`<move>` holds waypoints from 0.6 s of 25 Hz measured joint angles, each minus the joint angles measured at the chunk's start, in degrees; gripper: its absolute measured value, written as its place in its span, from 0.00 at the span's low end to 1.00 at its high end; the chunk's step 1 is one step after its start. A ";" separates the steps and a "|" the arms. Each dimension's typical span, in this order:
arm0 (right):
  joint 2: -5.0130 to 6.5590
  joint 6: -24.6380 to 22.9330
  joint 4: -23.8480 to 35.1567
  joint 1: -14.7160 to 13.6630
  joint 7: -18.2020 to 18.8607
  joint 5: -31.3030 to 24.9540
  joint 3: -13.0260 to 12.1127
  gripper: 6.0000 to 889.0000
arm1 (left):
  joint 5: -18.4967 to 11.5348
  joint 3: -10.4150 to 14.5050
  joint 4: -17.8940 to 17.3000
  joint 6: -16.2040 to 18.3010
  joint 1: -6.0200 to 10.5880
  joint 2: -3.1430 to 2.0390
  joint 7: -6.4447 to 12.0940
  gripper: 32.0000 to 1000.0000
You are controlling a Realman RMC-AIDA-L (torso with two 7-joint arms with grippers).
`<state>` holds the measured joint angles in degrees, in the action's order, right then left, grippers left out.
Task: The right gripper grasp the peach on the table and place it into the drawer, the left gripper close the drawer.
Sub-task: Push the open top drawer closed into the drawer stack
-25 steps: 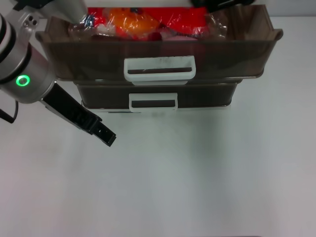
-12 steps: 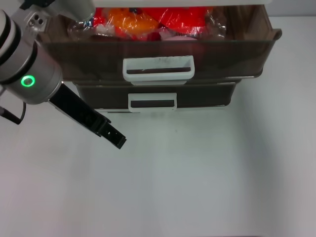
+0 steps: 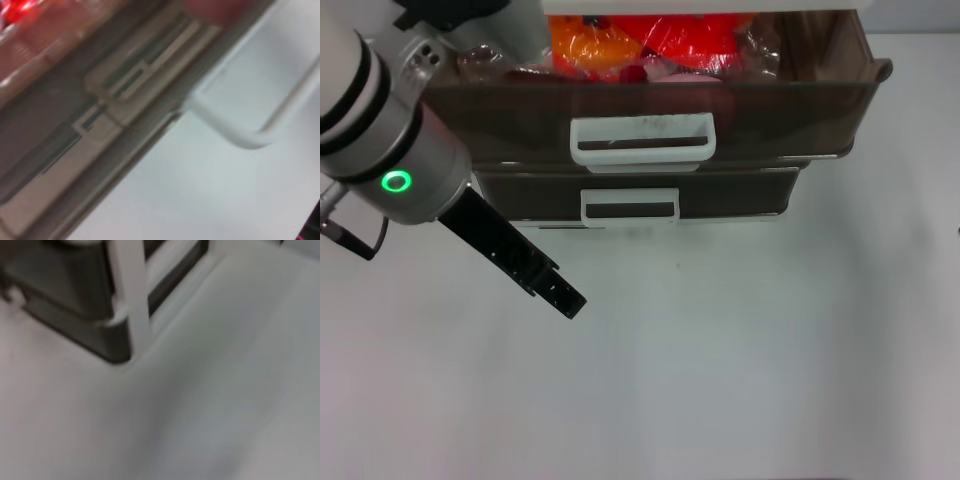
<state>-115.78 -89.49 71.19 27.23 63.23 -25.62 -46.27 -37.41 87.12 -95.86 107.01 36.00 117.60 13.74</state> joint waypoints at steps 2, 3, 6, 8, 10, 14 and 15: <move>-0.26 2.19 -2.48 0.15 0.26 0.38 -2.55 0.93 | 0.12 1.49 -1.03 0.13 0.12 -0.01 -0.11 0.88; -0.45 3.20 -3.43 0.16 0.31 0.40 -3.69 0.93 | 0.09 1.92 -1.34 0.30 0.26 -0.01 -0.19 0.88; -1.16 5.94 -5.27 0.35 0.39 0.68 -6.26 0.93 | -0.45 2.64 -2.10 1.01 0.55 0.06 -0.37 0.88; -1.54 7.01 -5.87 0.55 0.44 0.71 -7.25 0.93 | -1.38 2.92 -2.94 1.28 0.74 0.07 -0.38 0.88; -1.65 7.51 -6.16 0.67 0.45 0.56 -7.55 0.93 | -3.27 3.24 -4.06 1.80 0.95 0.06 -0.04 0.88; -1.89 7.86 -6.29 0.86 0.47 0.38 -7.61 0.93 | -7.13 5.57 -7.79 3.87 1.53 -0.07 2.26 0.88; -1.95 8.07 -6.30 0.94 0.47 0.36 -7.62 0.93 | -7.17 6.43 -8.21 4.12 1.73 -0.07 2.86 0.88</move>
<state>-117.73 -81.42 64.88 28.16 63.70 -25.26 -53.88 -44.58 93.55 -104.07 111.14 37.73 117.54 16.59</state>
